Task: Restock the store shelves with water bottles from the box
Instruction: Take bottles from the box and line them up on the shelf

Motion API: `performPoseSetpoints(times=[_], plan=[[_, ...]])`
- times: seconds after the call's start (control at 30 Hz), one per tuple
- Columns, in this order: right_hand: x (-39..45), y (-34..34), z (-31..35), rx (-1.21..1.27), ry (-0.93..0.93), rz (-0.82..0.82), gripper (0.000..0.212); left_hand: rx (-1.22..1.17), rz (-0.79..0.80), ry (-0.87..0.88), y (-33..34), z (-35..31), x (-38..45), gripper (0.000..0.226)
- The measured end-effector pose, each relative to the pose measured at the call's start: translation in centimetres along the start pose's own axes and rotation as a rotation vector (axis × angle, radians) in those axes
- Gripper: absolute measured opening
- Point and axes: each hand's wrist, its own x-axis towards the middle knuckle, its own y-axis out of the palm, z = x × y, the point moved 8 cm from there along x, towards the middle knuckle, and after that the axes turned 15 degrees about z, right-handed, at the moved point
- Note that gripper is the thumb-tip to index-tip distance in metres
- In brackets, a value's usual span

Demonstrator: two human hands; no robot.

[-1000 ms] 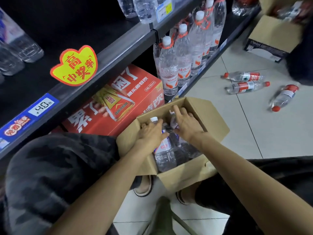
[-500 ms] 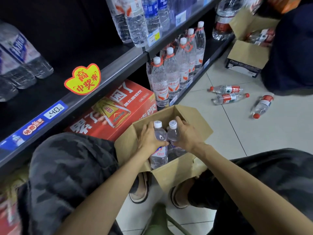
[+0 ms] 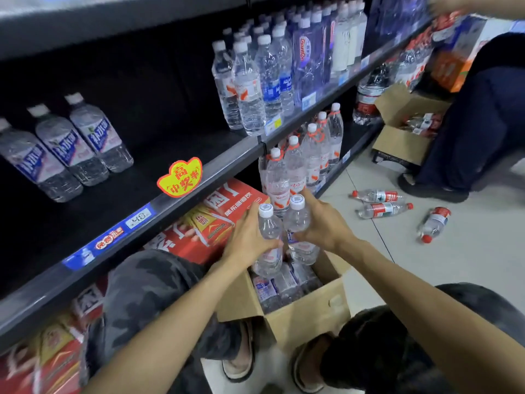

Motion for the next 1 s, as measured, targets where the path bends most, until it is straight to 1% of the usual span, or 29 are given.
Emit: performPoseSetpoints(times=[0.07,0.23,0.3,0.43,0.57,0.7,0.8,0.9,1.0], plan=[[1.1,-2.6,1.7,-0.012,-0.022,-0.044,0.080,0.019,-0.051,0.070,-3.7,-2.1,0.1,0.069],[4.2,-9.4,7.2,-0.045,-0.115,-0.160,0.082,0.126,-0.234,0.219,-13.0,-7.3,-0.1,0.065],[5.5,-11.6,9.4,-0.040,-0.173,-0.204,0.080,0.159,-0.277,0.254,-16.1,-8.8,-0.1,0.063],[8.0,-14.8,13.4,-0.047,-0.275,-0.284,0.080,0.200,-0.374,0.307,-21.0,-10.0,-0.3,0.060],[10.1,-16.4,17.1,-0.081,-0.354,-0.319,0.078,0.281,-0.443,0.353,-24.8,-9.9,-0.3,0.063],[12.1,-16.3,20.0,-0.111,-0.403,-0.346,0.079,0.373,-0.460,0.317,-27.2,-8.3,0.2,0.069],[13.5,-15.0,21.3,-0.101,-0.442,-0.334,0.070,0.381,-0.471,0.281,-28.4,-6.3,0.7,0.070],[15.2,-12.7,21.8,-0.113,-0.458,-0.326,0.069,0.331,-0.479,0.215,-29.4,-3.3,1.4,0.069],[17.5,-10.3,21.9,-0.106,-0.428,-0.300,0.069,0.205,-0.494,0.117,-30.2,0.4,2.1,0.067]])
